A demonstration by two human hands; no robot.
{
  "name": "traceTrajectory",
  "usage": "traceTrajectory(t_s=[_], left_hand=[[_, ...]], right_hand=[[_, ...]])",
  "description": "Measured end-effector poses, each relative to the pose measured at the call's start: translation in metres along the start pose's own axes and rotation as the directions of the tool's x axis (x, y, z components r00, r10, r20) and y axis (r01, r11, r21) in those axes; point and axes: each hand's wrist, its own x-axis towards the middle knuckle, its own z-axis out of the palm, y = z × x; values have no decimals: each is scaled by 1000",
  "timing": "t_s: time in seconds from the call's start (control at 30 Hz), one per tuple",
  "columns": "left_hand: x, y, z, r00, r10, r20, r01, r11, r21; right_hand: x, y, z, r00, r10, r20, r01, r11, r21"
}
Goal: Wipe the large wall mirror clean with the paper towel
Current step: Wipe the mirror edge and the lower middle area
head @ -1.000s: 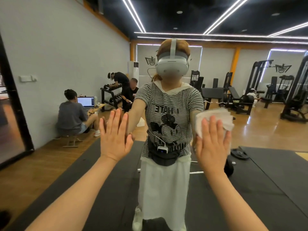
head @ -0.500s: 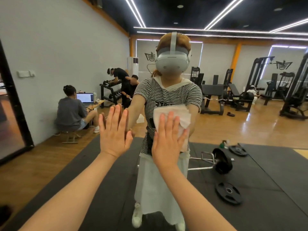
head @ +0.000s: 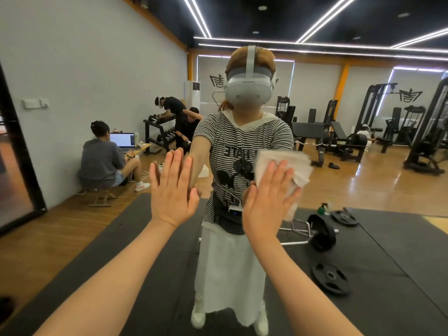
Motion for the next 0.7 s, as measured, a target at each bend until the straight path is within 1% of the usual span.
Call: traceTrajectory(t_s=[0.03, 0.07, 0.13, 0.27, 0.3, 0.33, 0.47, 0.53, 0.6, 0.63, 0.67, 0.7], left_hand=[[1, -1, 0, 1000, 4, -2, -4, 1000, -2], [0, -1, 0, 1000, 15, -5, -15, 1000, -3], [1, -2, 1, 1000, 29, -9, -29, 1000, -6], [0, -2, 1, 1000, 25, -13, -25, 1000, -18], [1, -3, 1, 1000, 24, -9, -24, 1000, -20], [2, -3, 1, 1000, 24, -5, -24, 999, -22], [2, -2, 0, 1000, 16, -7, -16, 1000, -17], [2, -1, 1, 1000, 14, -7, -14, 1000, -21], [1, -1, 1, 1000, 13, -4, -13, 1000, -23], [0, -1, 1, 1000, 14, -3, -14, 1000, -20], [0, -1, 1, 1000, 16, -1, -17, 1000, -14], [0, -2, 1, 1000, 20, -2, -20, 1000, -7]], right_hand=[[-3, -11, 2, 995, -97, 28, 97, 995, -6], [-7, -20, 5, 975, -213, 57, 213, 977, -6], [-12, -31, 10, 916, -389, 100, 392, 920, -17], [-5, -10, 7, 830, -547, 110, 554, 832, -41], [-3, 0, 5, 825, -556, 104, 563, 825, -50], [-2, 11, 3, 839, -536, 92, 543, 838, -63], [-7, 48, -5, 946, -322, 33, 323, 942, -87], [-8, 51, -7, 973, -232, -3, 231, 971, -66], [-10, 38, -5, 993, -117, -12, 117, 993, -20], [-11, 27, -2, 996, -93, -2, 93, 996, 4], [-13, 16, 1, 991, -133, 21, 133, 991, 18], [-17, 4, 5, 972, -228, 53, 227, 974, 20]])
